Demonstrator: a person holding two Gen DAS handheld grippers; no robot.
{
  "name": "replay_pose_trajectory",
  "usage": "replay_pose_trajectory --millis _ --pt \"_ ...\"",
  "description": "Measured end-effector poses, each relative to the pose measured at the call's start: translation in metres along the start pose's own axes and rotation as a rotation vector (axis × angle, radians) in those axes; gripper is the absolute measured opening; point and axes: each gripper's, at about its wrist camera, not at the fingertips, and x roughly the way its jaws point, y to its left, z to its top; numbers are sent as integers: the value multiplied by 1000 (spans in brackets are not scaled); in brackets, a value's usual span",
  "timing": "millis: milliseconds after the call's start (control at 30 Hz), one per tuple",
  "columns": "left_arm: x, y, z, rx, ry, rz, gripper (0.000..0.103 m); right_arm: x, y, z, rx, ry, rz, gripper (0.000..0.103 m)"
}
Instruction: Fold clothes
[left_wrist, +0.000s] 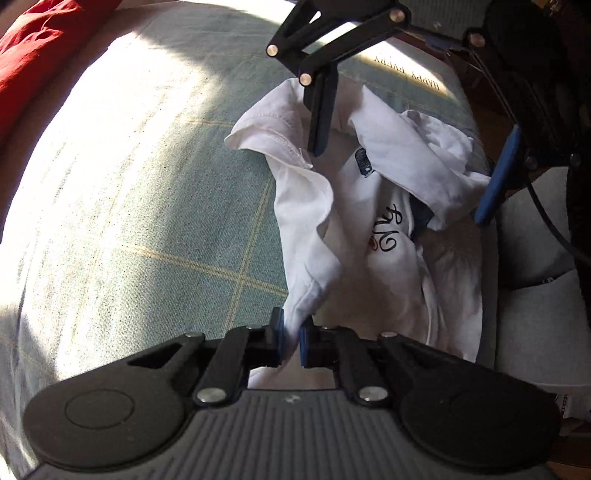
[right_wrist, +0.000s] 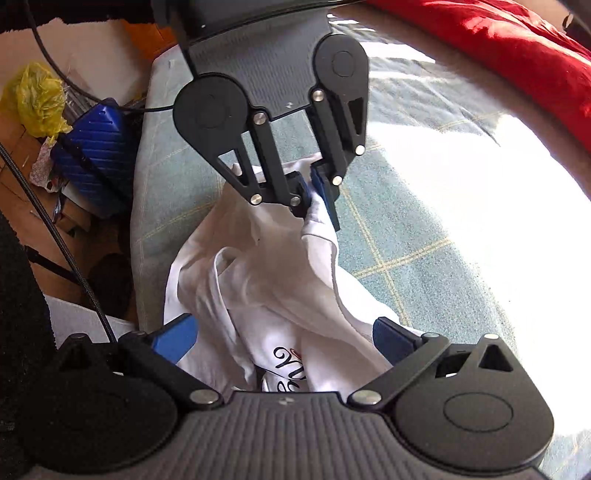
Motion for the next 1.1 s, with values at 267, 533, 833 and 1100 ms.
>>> replay_pose_trajectory --millis 267,533,833,1100 --pt "-6 36 -32 -292 2 103 5 -49 -97 -26 357 -105 -105 100" --pt "19 45 -50 -420 48 123 6 -35 -177 -72 593 -63 -176 83" --pt "38 64 -33 -440 -22 63 15 1 -183 -115 657 -10 -147 72" --pt "60 51 -37 -451 -21 95 36 4 -163 -119 639 -38 -126 72"
